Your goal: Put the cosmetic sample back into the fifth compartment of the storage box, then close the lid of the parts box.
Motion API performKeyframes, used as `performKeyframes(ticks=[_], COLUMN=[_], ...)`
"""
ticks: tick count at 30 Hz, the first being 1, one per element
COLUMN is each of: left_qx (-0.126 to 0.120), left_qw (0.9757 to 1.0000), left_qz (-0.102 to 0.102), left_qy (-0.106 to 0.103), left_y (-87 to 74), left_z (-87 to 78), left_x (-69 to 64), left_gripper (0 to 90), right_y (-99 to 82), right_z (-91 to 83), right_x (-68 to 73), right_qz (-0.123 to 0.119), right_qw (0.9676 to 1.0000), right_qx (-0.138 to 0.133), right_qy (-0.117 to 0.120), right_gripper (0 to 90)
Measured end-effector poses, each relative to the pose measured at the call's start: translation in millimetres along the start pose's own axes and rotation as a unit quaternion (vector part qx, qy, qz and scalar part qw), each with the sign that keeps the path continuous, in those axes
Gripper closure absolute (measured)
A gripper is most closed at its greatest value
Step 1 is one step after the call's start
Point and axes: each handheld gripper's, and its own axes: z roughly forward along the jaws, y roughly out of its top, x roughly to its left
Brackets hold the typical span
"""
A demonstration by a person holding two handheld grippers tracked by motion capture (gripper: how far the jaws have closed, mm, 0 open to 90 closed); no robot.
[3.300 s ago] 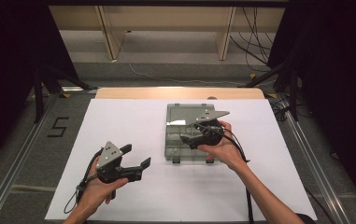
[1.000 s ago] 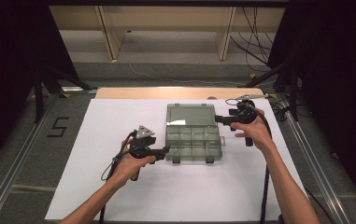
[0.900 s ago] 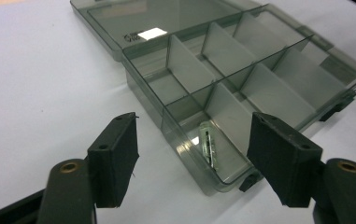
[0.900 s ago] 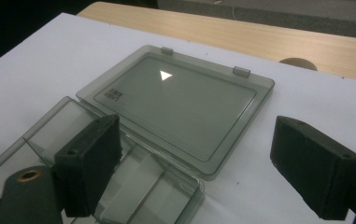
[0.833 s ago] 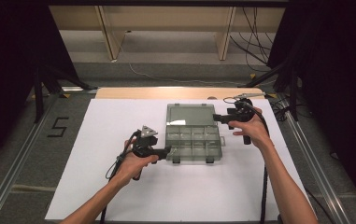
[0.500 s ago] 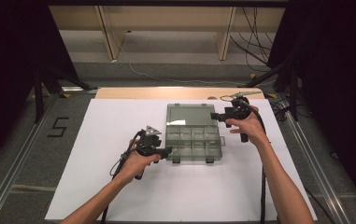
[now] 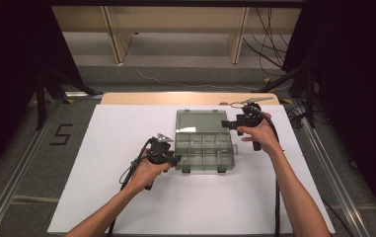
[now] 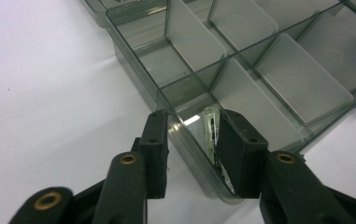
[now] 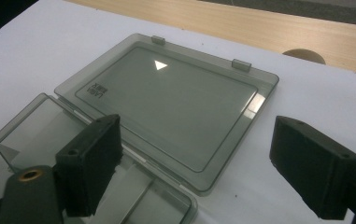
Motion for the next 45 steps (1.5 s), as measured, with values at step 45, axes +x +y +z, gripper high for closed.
performKeyframes(ticks=[45], left_qx=[0.007], left_qw=[0.9998], left_qz=[-0.017], left_qy=[0.005], left_y=[0.8], left_z=[-1.1], left_x=[-1.2], left_gripper=[69.3], right_y=[10.1], right_z=[50.5], right_x=[-14.1], right_qz=[0.057], right_qw=[0.996], right_qx=[0.068], right_qy=[0.002], right_gripper=[23.0])
